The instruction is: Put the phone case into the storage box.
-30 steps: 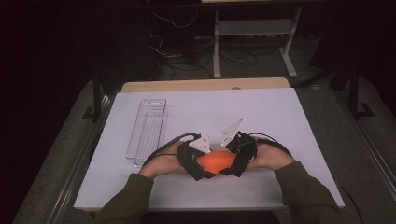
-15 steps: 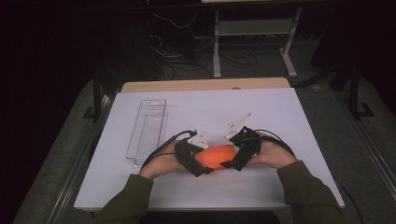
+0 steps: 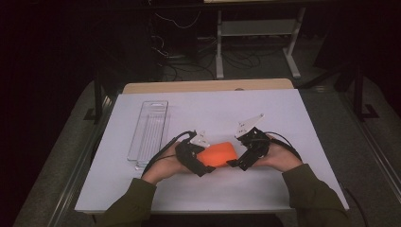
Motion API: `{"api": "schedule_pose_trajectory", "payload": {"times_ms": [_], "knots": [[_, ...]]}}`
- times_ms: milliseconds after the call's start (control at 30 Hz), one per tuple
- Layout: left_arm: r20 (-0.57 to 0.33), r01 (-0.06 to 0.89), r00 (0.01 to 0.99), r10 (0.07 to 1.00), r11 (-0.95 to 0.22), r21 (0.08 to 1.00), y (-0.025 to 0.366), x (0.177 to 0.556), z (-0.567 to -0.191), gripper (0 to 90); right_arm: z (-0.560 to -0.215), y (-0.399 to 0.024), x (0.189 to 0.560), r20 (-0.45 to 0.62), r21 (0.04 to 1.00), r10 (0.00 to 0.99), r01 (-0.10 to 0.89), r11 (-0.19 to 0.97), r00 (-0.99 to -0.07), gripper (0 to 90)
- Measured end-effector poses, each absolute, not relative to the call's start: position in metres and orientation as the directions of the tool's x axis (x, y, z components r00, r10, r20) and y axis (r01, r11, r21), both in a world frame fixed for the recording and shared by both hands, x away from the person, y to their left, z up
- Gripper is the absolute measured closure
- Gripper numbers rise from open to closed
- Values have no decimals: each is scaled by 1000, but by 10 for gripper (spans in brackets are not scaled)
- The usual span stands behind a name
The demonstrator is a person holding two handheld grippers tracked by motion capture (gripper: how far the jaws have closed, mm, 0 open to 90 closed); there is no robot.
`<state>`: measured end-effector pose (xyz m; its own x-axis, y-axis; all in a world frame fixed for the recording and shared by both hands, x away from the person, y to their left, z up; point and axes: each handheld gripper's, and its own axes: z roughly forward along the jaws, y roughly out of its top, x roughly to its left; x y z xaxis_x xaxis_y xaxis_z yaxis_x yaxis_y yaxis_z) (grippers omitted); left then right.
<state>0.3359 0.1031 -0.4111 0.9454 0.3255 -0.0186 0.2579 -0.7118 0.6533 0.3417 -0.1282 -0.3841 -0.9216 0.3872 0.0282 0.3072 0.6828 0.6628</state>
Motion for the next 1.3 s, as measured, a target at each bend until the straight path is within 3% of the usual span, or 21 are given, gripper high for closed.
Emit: {"api": "schedule_pose_trajectory", "payload": {"times_ms": [233,633,1067,1300], "knots": [[-28,322,914,405,-682,657,103,336,-412,147,-387,-140,334,19,677,509,386,627,-861,0],[-31,353,895,445,-663,660,111,341,-406,147,-394,-150,317,44,729,644,465,502,-763,0],[-51,406,862,504,-628,664,115,341,-403,148,-408,-156,308,63,767,728,499,402,-683,0],[-65,441,838,542,-603,665,116,341,-405,148,-416,-151,309,48,762,725,495,418,-687,0]]}}
